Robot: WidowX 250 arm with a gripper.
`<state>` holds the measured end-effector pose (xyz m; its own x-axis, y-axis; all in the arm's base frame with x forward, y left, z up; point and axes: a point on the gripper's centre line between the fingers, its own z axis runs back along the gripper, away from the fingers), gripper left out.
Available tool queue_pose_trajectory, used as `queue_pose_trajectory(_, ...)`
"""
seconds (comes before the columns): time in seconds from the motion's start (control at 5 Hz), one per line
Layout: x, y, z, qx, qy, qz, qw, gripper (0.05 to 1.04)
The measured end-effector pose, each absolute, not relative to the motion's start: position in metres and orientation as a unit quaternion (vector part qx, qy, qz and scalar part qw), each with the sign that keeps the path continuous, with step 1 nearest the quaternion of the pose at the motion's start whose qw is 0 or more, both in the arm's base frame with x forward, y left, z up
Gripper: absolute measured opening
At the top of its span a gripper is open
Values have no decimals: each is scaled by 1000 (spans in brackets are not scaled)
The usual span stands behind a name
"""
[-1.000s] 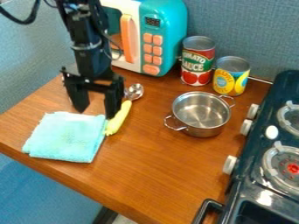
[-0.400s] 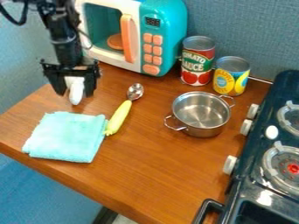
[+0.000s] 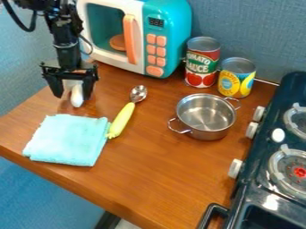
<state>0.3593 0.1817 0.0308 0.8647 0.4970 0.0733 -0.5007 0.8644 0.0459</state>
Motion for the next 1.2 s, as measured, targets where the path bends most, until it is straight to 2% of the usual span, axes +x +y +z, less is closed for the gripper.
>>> queue_pose_trajectory(0.2,365,182,23,25,-30,274,961,964)
queue_pose_trajectory(0.6,364,180,20,19,-27,267,963,433)
queue_pose_trajectory(0.8,360,174,24,10,-29,259,965,336)
queue_pose_trajectory(1.0,352,153,64,6,-75,235,969,322)
queue_pose_trajectory(1.2,340,100,89,-35,-105,186,976,322)
